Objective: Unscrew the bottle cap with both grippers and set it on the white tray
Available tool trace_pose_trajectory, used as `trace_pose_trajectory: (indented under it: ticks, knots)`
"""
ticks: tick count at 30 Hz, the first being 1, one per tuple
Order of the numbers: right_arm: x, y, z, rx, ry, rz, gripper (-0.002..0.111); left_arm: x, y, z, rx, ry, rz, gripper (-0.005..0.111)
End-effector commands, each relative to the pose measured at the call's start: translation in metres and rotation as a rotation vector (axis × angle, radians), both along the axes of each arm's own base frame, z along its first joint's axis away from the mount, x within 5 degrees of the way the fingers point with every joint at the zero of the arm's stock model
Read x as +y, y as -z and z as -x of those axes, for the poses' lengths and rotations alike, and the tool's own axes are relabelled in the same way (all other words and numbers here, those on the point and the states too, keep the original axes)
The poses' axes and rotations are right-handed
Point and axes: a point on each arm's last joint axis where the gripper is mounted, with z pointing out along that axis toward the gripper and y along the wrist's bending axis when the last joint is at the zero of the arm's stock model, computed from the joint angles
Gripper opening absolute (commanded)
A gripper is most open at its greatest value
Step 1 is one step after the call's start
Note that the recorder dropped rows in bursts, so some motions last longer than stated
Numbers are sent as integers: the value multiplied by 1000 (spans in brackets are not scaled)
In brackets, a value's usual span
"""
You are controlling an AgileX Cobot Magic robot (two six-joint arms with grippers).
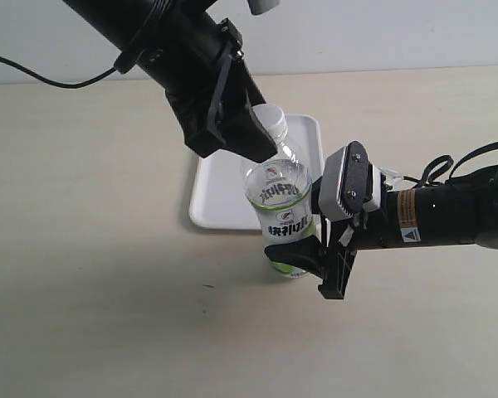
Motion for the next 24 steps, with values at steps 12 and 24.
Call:
trace_pose_trajectory:
  ticks: [12,24]
  knots:
    - [1,-7,-3,-31,5,-26,0,-3,-10,1,1,-18,27,53]
    - [1,-7,-3,-30,6,-24,0,-3,-10,2,134,-160,27,0]
